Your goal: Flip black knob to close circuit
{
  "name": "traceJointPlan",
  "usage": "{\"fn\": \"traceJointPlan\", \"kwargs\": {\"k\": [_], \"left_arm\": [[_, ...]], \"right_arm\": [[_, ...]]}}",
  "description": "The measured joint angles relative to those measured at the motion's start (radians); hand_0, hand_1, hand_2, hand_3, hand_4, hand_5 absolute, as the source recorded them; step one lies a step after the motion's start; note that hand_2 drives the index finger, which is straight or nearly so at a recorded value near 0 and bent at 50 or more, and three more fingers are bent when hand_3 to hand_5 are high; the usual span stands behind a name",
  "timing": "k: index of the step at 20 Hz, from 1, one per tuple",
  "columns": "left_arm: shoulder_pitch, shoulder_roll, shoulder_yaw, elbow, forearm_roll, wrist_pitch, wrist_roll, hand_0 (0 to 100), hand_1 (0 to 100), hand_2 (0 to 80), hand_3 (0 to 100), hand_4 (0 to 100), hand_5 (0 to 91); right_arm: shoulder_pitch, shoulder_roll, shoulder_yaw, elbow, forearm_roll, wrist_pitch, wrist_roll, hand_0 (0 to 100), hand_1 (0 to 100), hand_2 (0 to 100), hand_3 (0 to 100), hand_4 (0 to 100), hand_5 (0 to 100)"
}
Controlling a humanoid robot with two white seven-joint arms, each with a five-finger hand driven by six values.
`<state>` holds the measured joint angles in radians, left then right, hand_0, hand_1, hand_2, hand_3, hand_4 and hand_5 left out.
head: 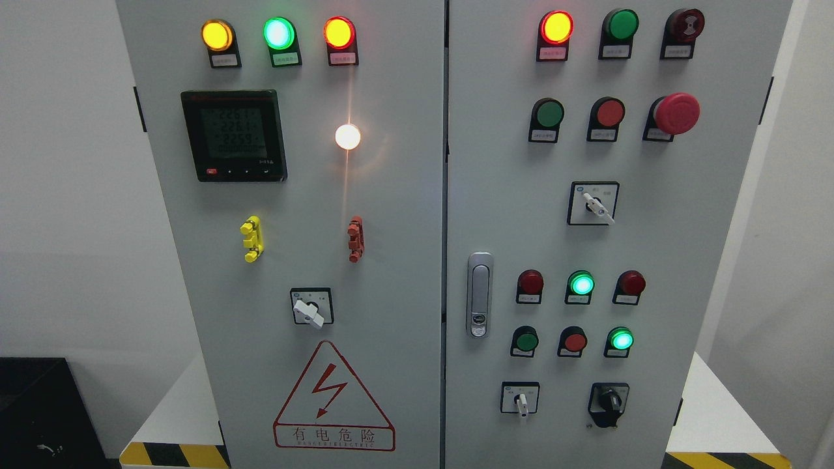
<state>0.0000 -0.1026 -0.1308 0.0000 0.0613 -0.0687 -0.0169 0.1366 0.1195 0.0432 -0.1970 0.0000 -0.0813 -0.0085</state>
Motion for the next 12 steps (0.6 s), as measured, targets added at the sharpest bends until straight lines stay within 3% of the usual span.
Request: {"fn": "traceJointPlan", "kwargs": {"k": [12], "left_arm": [[0.0, 0.0, 0.0, 0.0, 0.0, 0.0, 0.0, 12, 56, 0.0, 0, 0, 0.0]], "right_arm": [[0.0, 0.0, 0.015, 0.003, 0.0, -0.001, -0.004, 0, 7, 0, 0, 0, 0]]}}
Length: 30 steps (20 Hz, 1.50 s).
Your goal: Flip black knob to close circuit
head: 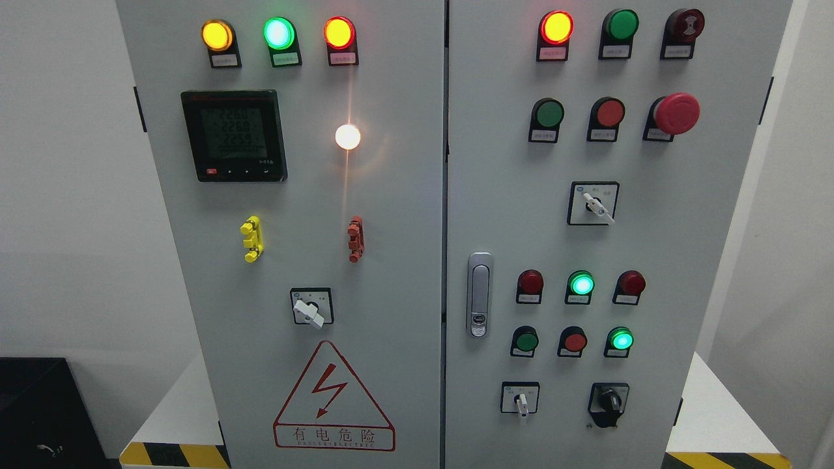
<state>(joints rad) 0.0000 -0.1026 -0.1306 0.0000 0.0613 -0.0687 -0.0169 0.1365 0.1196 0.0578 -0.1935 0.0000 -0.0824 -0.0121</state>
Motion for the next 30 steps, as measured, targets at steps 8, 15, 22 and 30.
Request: {"fn": "traceJointPlan", "kwargs": {"k": [8, 15, 22, 30], "left_arm": [[0.0, 0.0, 0.0, 0.0, 0.0, 0.0, 0.0, 12, 56, 0.0, 0, 0, 0.0], [0.0, 0.0, 0.0, 0.0, 0.0, 0.0, 0.0, 12, 56, 0.0, 0, 0, 0.0], [0.0, 0.0, 0.0, 0.0, 0.0, 0.0, 0.0, 12, 56, 0.0, 0, 0, 0.0], [0.0, 0.0, 0.0, 0.0, 0.0, 0.0, 0.0, 12, 56, 0.0, 0, 0, 0.0]], "right_arm": [[-0.001, 0.0, 0.012, -0.001, 0.0, -0.072, 0.047, 0, 1, 0, 0, 0, 0], [-0.003, 0.0, 0.012, -0.029, 0.0, -0.202, 0.092, 0, 0, 0, 0, 0, 0], [0.028, 0.001, 0.002, -0.15, 0.0, -0.253, 0.118, 0, 0, 0, 10, 2, 0], [0.09, 0.0, 0.005, -0.381, 0.105, -0.201, 0.093, 0, 0, 18, 37, 30, 20]]}}
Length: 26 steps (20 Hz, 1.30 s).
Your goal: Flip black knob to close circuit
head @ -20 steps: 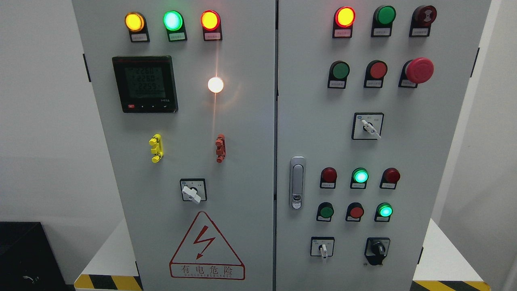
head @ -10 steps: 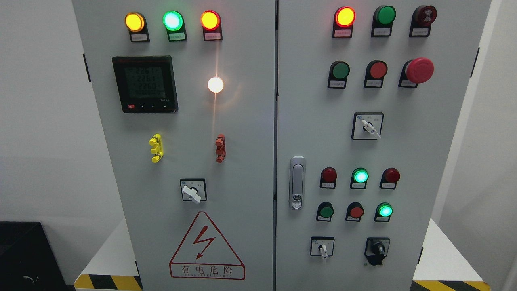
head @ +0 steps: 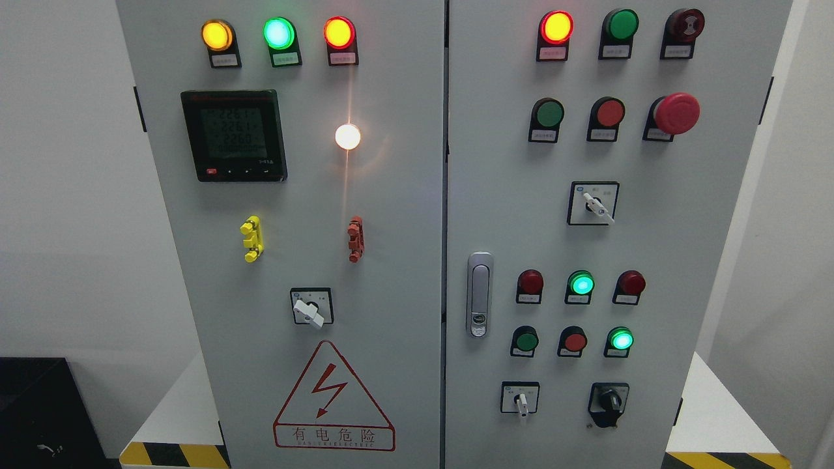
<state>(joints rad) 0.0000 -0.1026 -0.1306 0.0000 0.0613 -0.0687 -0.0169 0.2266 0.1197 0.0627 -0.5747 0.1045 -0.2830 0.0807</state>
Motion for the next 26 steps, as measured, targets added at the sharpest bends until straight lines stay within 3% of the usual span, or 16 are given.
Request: {"fn": "traceJointPlan", "kwargs": {"k": [1, 2, 4, 8, 15, 19, 26], "left_arm": [[0.0, 0.0, 0.0, 0.0, 0.0, 0.0, 0.0, 12, 56, 0.0, 0, 0, 0.0], [0.0, 0.0, 0.0, 0.0, 0.0, 0.0, 0.0, 12, 56, 0.0, 0, 0, 0.0], [0.0, 0.0, 0.0, 0.0, 0.0, 0.0, 0.0, 12, 56, 0.0, 0, 0, 0.0], [0.0, 0.0, 0.0, 0.0, 0.0, 0.0, 0.0, 12, 56, 0.0, 0, 0, 0.0], [0.0, 0.0, 0.0, 0.0, 0.0, 0.0, 0.0, 12, 56, 0.0, 0, 0, 0.0], [0.0, 0.0, 0.0, 0.0, 0.0, 0.0, 0.0, 12, 56, 0.0, 0, 0, 0.0], [0.0, 0.0, 0.0, 0.0, 0.0, 0.0, 0.0, 12, 56, 0.0, 0, 0, 0.0]], "right_arm": [[0.003, 0.0, 0.0, -0.022, 0.019, 0.0, -0.019, 0, 0, 25, 45, 36, 21], [0.006, 0.0, 0.0, -0.049, 0.039, 0.0, -0.045, 0, 0, 28, 46, 37, 22], [0.011, -0.001, 0.0, -0.098, 0.079, 0.0, -0.087, 0, 2, 41, 61, 49, 32], [0.017, -0.001, -0.002, -0.189, 0.181, -0.003, -0.174, 0, 7, 51, 68, 57, 44], [0.027, -0.002, -0.014, -0.334, 0.405, 0.002, -0.29, 0, 14, 70, 82, 69, 63], [0.034, -0.003, -0.029, -0.426, 0.558, 0.034, -0.308, 0, 15, 80, 91, 76, 75], [0.038, -0.003, -0.06, -0.594, 0.749, 0.118, -0.314, 0, 14, 86, 97, 84, 86]]}}
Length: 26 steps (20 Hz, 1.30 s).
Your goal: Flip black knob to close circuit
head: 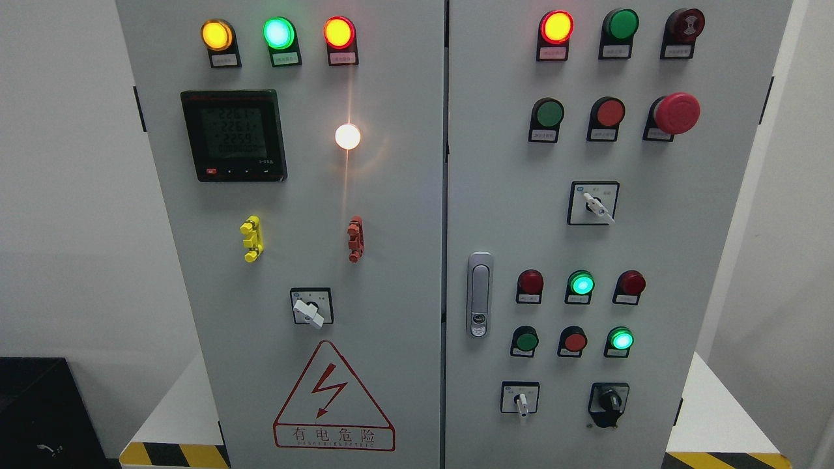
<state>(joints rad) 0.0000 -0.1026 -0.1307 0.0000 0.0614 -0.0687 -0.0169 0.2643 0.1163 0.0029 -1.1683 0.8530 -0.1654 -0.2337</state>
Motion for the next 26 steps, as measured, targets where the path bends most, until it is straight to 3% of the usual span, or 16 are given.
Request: {"fn": "traceJointPlan", "kwargs": {"k": [8, 14, 26], "left_arm": [[0.0, 0.0, 0.0, 0.0, 0.0, 0.0, 0.0, 12, 56, 0.0, 0, 0, 0.0], [0.0, 0.0, 0.0, 0.0, 0.0, 0.0, 0.0, 12, 56, 0.0, 0, 0, 0.0], [0.0, 0.0, 0.0, 0.0, 0.0, 0.0, 0.0, 12, 56, 0.0, 0, 0, 0.0]], "right_arm": [[-0.022, 0.001, -0.05, -0.184, 0.168, 0.069, 0.051, 0, 13, 90, 100, 88, 92], [-0.068, 0.002, -0.078, -0.3, 0.248, 0.166, 0.101, 0, 14, 90, 100, 89, 97], [-0.183, 0.007, -0.111, -0.437, 0.314, 0.231, 0.11, 0, 13, 88, 100, 89, 96]]}}
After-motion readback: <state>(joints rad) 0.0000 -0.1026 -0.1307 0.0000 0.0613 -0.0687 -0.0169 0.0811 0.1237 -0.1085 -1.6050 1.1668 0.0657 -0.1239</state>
